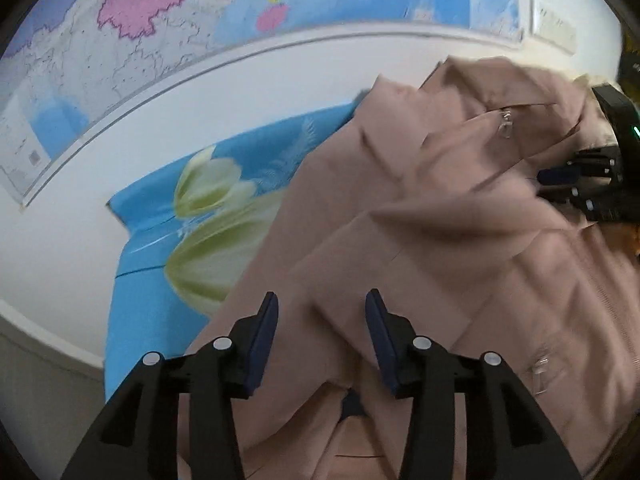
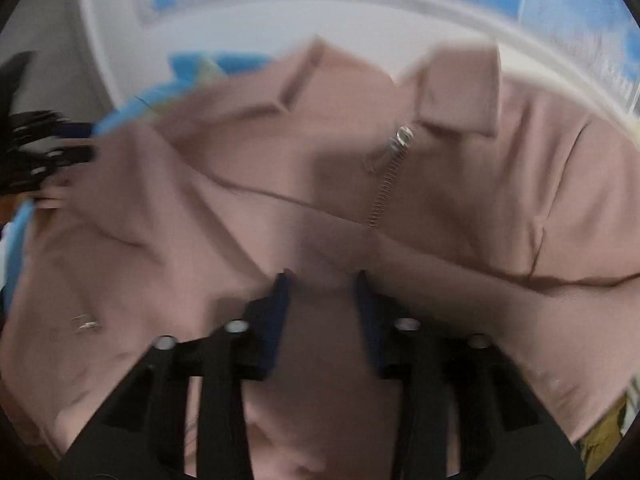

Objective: Fold large clothes

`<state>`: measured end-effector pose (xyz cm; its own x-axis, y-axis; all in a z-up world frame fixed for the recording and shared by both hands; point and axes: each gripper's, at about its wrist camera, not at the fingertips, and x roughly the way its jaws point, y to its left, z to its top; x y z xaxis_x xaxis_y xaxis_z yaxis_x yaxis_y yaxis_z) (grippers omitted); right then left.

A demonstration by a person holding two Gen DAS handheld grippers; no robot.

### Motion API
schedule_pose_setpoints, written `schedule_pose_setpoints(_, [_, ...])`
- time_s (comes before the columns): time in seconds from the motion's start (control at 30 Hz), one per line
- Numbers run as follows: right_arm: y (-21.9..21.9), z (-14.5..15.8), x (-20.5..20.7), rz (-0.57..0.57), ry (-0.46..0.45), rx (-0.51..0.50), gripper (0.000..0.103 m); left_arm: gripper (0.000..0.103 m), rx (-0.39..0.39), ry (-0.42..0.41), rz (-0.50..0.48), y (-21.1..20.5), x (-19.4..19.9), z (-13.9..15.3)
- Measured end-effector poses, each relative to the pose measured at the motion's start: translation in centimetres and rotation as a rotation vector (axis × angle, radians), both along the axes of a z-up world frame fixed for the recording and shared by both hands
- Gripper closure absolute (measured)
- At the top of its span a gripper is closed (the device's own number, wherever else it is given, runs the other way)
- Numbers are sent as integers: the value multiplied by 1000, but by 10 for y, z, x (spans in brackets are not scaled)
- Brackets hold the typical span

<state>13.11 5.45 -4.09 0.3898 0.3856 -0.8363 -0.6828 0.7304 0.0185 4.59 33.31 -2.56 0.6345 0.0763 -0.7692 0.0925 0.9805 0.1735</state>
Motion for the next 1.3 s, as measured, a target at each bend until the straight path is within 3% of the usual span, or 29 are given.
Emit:
schedule_pose_setpoints(0.03, [-3, -5, 9, -25, 21, -2, 88, 56, -9, -8, 8, 3, -3, 0])
schedule_pose_setpoints(0.1, [-13, -3, 18, -65, 72, 42, 89, 36, -37, -54, 23, 12, -14, 6])
schedule_pose_setpoints(0.17, [-16, 8, 13, -70, 50, 60, 78, 25, -31, -113, 72, 25, -28, 13])
schedule_pose_setpoints(0.2, [-16, 14, 8, -56, 38, 73, 74, 24, -35, -129, 91, 32, -33, 16])
schedule_pose_setpoints(0.33, [13, 46, -23, 97, -11, 172, 42, 24, -73, -154, 168, 62, -57, 16])
schedule_pose_setpoints(0.43, [53, 43, -38, 209, -47, 126, 40, 23, -126, -137, 218, 80, -74, 8])
schedule_pose_setpoints(0.5, [81, 25, -37, 240, -35, 52, 50, 19, -150, -127, 232, 85, -86, 1])
schedule_pose_setpoints(0.53, [89, 18, -32, 241, -13, 35, 69, 19, -152, -120, 239, 87, -94, -5])
schedule_pose_setpoints(0.57, [94, 10, -26, 234, 6, 12, 97, 19, -157, -114, 240, 86, -101, -9])
schedule_pose_setpoints(0.73, [59, 1, -3, 130, 74, 61, 101, 19, -208, -44, 227, 81, -122, -42])
schedule_pose_setpoints(0.77, [51, 3, -1, 109, 68, 61, 101, 27, -208, -29, 225, 80, -122, -48])
schedule_pose_setpoints(0.8, [42, 4, 1, 83, 65, 59, 101, 43, -210, -17, 219, 78, -121, -53])
schedule_pose_setpoints(0.83, [39, 4, -1, 63, 68, 57, 100, 46, -205, -22, 220, 77, -120, -56])
schedule_pose_setpoints(0.9, [34, 3, 1, 40, 86, 51, 89, 93, -224, -47, 214, 77, -119, -53])
schedule_pose_setpoints(0.97, [27, 9, -1, 27, 89, 59, 66, 98, -262, -60, 249, 88, -116, -44])
schedule_pose_setpoints(1.1, [24, 25, -20, 36, 54, 118, 63, 99, -298, -153, 274, 104, -119, -6])
schedule_pose_setpoints(1.2, [31, 40, -38, 110, 51, 174, 59, 99, -321, -217, 224, 100, -119, 28])
schedule_pose_setpoints(1.3, [50, 54, -72, 254, 50, 253, 44, 98, -245, -247, 141, 73, -113, 58])
